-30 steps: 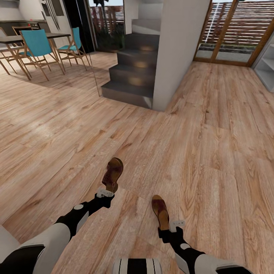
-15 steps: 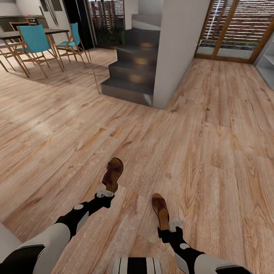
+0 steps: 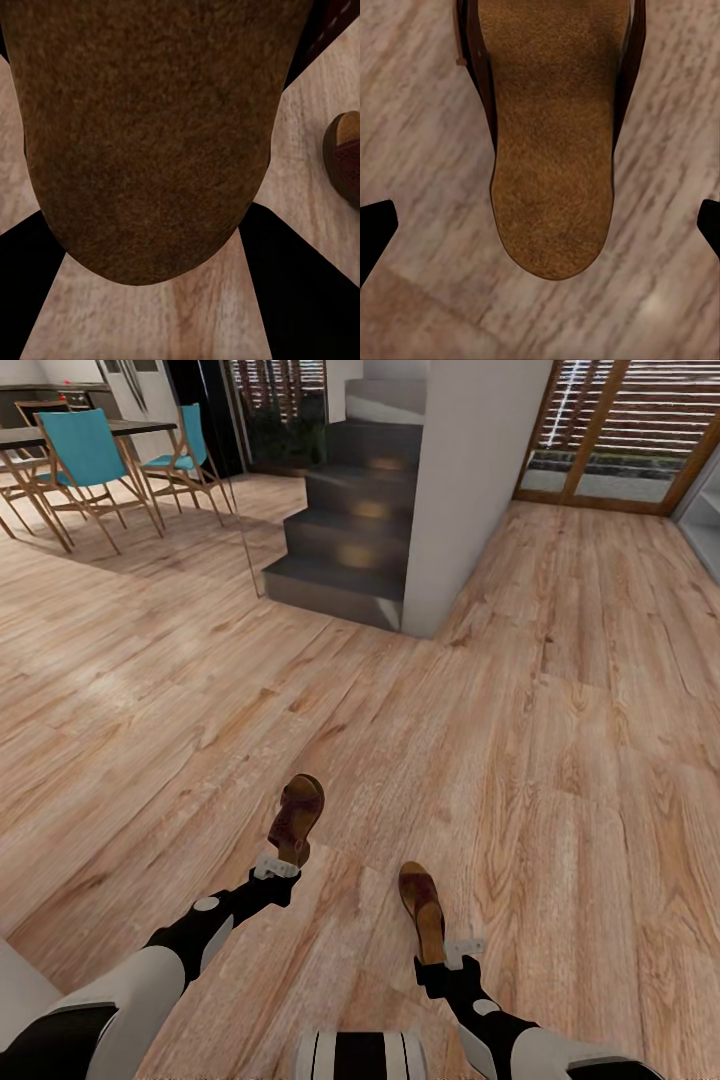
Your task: Pick up the two gym shoes and the two sandals from the corridor floor and place them onto the hallstand (shoe rack) in the corridor, making sure they are on the rack and not on the floor. Arrange them so the two gym shoes are next to each other and the two sandals are next to each other.
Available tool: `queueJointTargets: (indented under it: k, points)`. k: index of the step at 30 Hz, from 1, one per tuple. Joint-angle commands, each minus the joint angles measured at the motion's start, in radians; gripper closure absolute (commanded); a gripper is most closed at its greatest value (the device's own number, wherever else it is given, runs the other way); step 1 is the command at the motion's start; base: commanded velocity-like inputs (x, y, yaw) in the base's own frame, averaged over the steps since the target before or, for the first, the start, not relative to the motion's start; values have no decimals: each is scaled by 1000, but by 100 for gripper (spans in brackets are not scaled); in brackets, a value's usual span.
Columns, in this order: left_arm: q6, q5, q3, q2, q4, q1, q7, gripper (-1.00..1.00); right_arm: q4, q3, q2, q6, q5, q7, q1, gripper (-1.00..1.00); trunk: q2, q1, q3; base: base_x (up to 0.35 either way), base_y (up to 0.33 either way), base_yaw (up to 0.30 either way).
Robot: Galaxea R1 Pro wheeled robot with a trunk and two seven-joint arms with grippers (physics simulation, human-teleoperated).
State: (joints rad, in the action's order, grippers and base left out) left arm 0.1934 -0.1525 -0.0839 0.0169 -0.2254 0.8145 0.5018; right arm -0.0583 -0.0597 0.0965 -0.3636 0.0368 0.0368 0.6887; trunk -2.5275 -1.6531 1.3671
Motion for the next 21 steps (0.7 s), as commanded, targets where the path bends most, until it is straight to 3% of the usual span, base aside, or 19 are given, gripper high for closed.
queueJointTargets:
  k: [1, 21]
  points:
    - [0, 1, -1, 0, 0, 0, 1, 100, 0, 0, 0, 0, 0, 0, 0, -100, 0, 0, 2, 0, 0, 0]
    - [0, 1, -1, -1, 0, 0, 1, 100, 0, 0, 0, -1, 0, 0, 0, -100, 0, 0, 32, 21, 0, 0]
